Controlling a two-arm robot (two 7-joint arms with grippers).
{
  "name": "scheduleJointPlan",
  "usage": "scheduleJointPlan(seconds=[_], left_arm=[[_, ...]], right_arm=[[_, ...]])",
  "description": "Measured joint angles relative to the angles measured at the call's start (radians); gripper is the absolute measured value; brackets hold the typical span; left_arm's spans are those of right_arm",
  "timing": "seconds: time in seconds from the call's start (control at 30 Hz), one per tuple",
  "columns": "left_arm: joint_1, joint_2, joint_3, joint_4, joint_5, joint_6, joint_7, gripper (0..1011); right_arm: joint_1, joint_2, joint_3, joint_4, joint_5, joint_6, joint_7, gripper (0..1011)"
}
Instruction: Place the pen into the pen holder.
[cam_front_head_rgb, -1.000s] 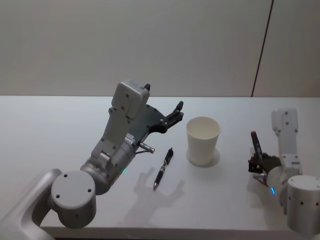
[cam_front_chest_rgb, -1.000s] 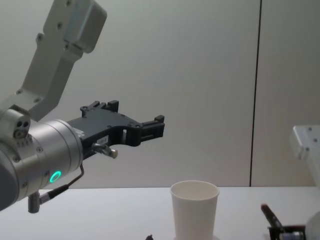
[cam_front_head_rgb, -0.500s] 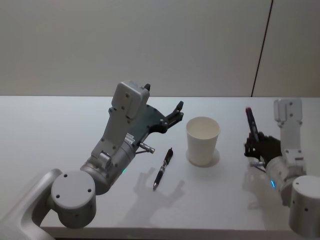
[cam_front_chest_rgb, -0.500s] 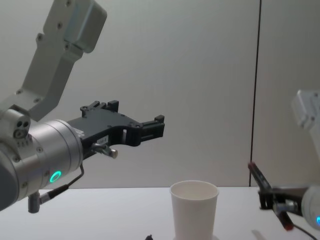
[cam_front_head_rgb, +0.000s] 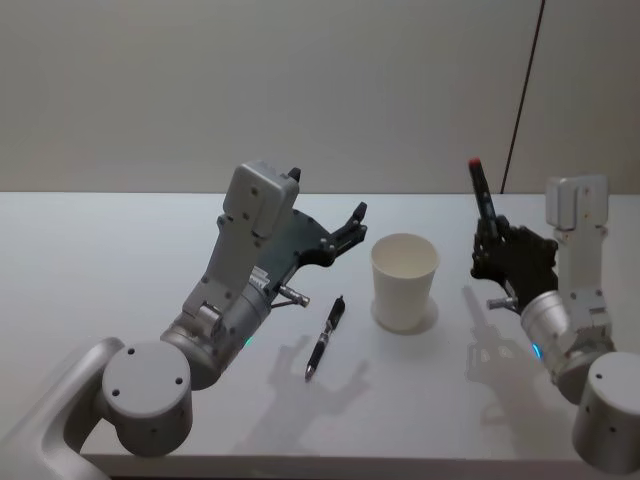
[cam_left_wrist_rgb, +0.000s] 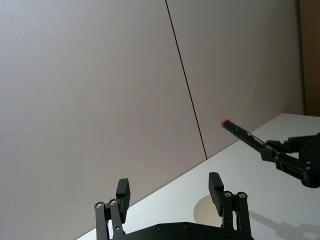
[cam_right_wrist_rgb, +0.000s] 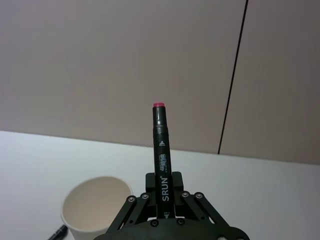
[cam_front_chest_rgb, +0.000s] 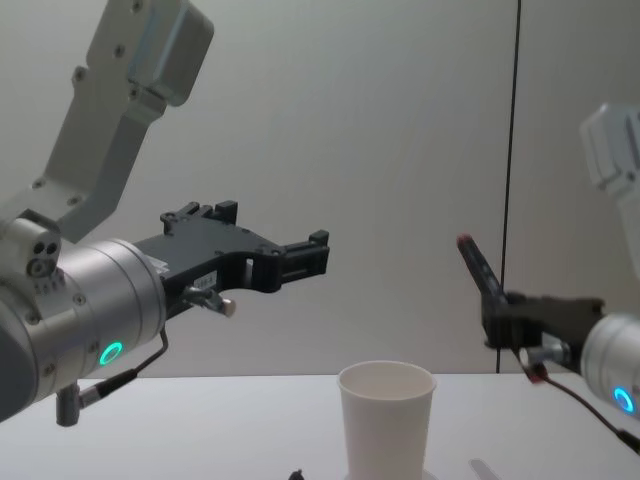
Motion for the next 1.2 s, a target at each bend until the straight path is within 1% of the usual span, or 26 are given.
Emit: scheduleJointPlan(seconds=[0.03,0.1,0.13,0.2,0.23,0.33,0.43,0.57,0.6,0.63,0.73,0.87,1.17,1.2], left_arm=[[0.000,0.000,0.000,0.000,0.000,0.000,0.000,1003],[0.000,0.000,0.000,0.000,0.000,0.000,0.000,1003],[0.000,0.000,0.000,0.000,0.000,0.000,0.000,1003],[0.000,0.000,0.000,0.000,0.000,0.000,0.000,1003],[0.000,0.000,0.000,0.000,0.000,0.000,0.000,1003],[0.000,0.000,0.000,0.000,0.000,0.000,0.000,1003],[0.000,0.000,0.000,0.000,0.000,0.000,0.000,1003],[0.000,0.000,0.000,0.000,0.000,0.000,0.000,1003],[0.000,0.000,0.000,0.000,0.000,0.000,0.000,1003],[0.000,0.000,0.000,0.000,0.000,0.000,0.000,1003],[0.000,0.000,0.000,0.000,0.000,0.000,0.000,1003],[0.000,0.000,0.000,0.000,0.000,0.000,0.000,1003],[0.000,0.000,0.000,0.000,0.000,0.000,0.000,1003],[0.000,0.000,0.000,0.000,0.000,0.000,0.000,1003]], right_arm=[[0.001,-0.002,-0.002,0.000,-0.004,-0.023,0.007,173],[0.005,-0.004,-0.004,0.002,-0.009,-0.050,0.016,173],[0.008,-0.007,-0.007,0.007,-0.015,-0.076,0.024,173],[0.014,-0.011,-0.010,0.015,-0.020,-0.100,0.030,173],[0.020,-0.015,-0.013,0.025,-0.027,-0.125,0.036,173],[0.031,-0.022,-0.017,0.042,-0.039,-0.168,0.044,173],[0.053,-0.034,-0.023,0.078,-0.058,-0.215,0.052,173],[0.070,-0.043,-0.027,0.110,-0.072,-0.245,0.054,173],[0.080,-0.048,-0.029,0.130,-0.080,-0.261,0.054,173],[0.084,-0.050,-0.029,0.136,-0.083,-0.267,0.054,173],[0.108,-0.062,-0.031,0.187,-0.098,-0.294,0.053,173],[0.126,-0.069,-0.033,0.225,-0.110,-0.314,0.051,173],[0.182,-0.092,-0.035,0.349,-0.131,-0.366,0.048,173],[0.192,-0.095,-0.035,0.371,-0.132,-0.376,0.049,173]])
